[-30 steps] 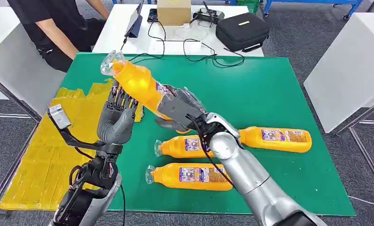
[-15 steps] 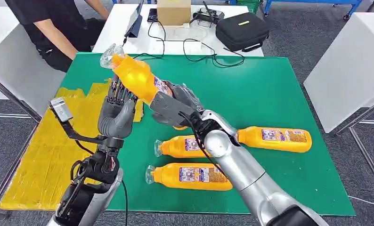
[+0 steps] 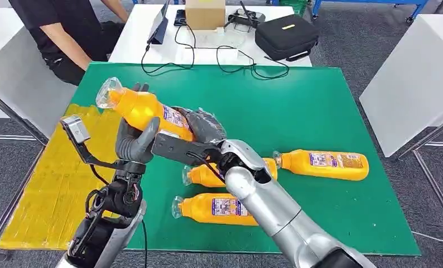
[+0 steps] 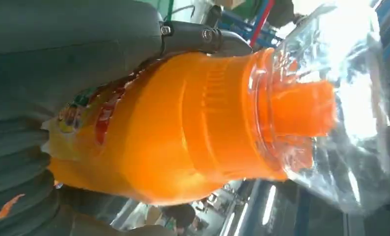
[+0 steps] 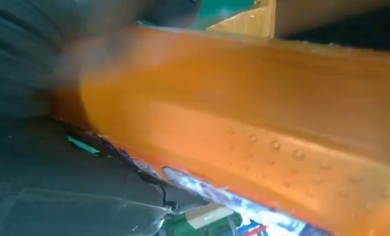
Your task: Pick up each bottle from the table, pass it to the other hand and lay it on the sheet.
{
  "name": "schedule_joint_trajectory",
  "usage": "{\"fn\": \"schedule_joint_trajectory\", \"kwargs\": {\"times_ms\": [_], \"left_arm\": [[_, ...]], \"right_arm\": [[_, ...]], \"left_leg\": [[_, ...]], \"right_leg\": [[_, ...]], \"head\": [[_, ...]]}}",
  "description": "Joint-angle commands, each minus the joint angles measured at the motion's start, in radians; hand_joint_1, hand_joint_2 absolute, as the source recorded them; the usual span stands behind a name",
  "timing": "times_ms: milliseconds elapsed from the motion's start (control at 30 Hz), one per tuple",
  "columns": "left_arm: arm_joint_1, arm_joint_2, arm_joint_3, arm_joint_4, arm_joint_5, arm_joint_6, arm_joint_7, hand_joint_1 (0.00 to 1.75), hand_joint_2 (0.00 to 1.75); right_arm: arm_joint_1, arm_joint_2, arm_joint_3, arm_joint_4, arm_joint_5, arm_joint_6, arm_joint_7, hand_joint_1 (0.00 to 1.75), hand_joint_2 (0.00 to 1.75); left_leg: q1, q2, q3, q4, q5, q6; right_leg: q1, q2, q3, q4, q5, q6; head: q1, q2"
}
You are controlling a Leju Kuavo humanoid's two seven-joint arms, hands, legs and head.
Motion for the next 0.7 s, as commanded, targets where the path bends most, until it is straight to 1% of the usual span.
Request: {"fn": "schedule_joint_trajectory", "kwargs": {"times_ms": [33,100,267,300,400,467,567,633,667,700], "left_arm": [[-0.082,0.003,-0.053,0.067,-0.007,0.011,0.031,0.00,1.75],[-0.079,-0.001,-0.050,0.073,0.005,0.012,0.042,0.00,1.75],[-0.092,-0.003,-0.052,0.075,-0.013,0.019,0.033,0.00,1.75],[-0.092,-0.003,-0.052,0.075,-0.013,0.019,0.033,0.00,1.75],[-0.092,-0.003,-0.052,0.075,-0.013,0.019,0.033,0.00,1.75],[-0.092,-0.003,-0.052,0.075,-0.013,0.019,0.033,0.00,1.75],[-0.092,-0.003,-0.052,0.075,-0.013,0.019,0.033,0.00,1.75],[-0.092,-0.003,-0.052,0.075,-0.013,0.019,0.033,0.00,1.75],[-0.089,-0.007,-0.047,0.075,-0.008,0.023,0.035,0.37,1.75],[-0.090,-0.007,-0.045,0.076,-0.008,0.023,0.035,1.75,1.75]], "right_arm": [[0.001,0.012,0.157,0.026,0.032,0.030,0.002,1.75,1.75],[-0.001,0.010,0.172,0.010,0.030,0.034,0.004,1.75,1.75],[-0.011,0.012,0.166,0.022,0.014,0.036,0.014,1.75,1.75],[-0.011,0.012,0.166,0.022,0.014,0.036,0.014,1.75,1.75],[-0.011,0.012,0.166,0.022,0.014,0.036,0.014,1.75,1.75],[-0.011,0.012,0.166,0.022,0.014,0.036,0.014,1.75,1.75],[-0.011,0.012,0.166,0.022,0.014,0.036,0.014,1.75,1.75],[-0.011,0.012,0.166,0.022,0.014,0.036,0.014,1.75,1.75],[-0.012,0.013,0.166,0.025,0.013,0.035,0.014,1.75,1.75],[-0.011,0.014,0.164,0.026,0.009,0.034,0.013,1.75,1.75]], "left_leg": [[0.000,-0.001,0.002,0.000,0.000,0.001],[0.000,-0.001,0.004,0.000,-0.001,0.001],[0.000,-0.001,0.002,0.000,0.000,0.000],[0.000,-0.001,0.004,0.000,-0.001,0.001],[0.000,-0.001,0.001,0.000,0.000,0.000],[0.001,-0.001,0.005,0.000,-0.001,0.001],[0.000,-0.001,0.002,0.000,0.000,0.001],[0.001,-0.001,0.005,0.000,-0.001,0.001],[0.000,-0.001,0.001,0.000,0.000,0.000],[0.000,-0.001,0.003,0.000,-0.001,0.001]], "right_leg": [[0.001,-0.003,0.003,-0.001,-0.001,-0.003],[0.001,-0.003,0.005,-0.001,-0.002,-0.004],[0.001,-0.003,0.003,0.000,-0.001,-0.002],[0.001,-0.004,0.005,0.000,-0.002,-0.004],[0.001,-0.003,0.002,0.000,-0.001,-0.002],[0.002,-0.004,0.006,-0.001,-0.002,-0.004],[0.001,-0.003,0.003,0.000,-0.001,-0.002],[0.002,-0.004,0.006,-0.001,-0.002,-0.005],[0.001,-0.003,0.002,0.000,-0.001,-0.002],[0.001,-0.004,0.004,0.000,-0.001,-0.003]], "head": [[0.000,0.000],[0.000,0.000],[0.000,0.000],[0.000,0.000],[0.000,0.000],[0.000,0.000],[0.000,0.000],[0.000,0.000],[0.000,0.000],[0.000,0.000]]}}
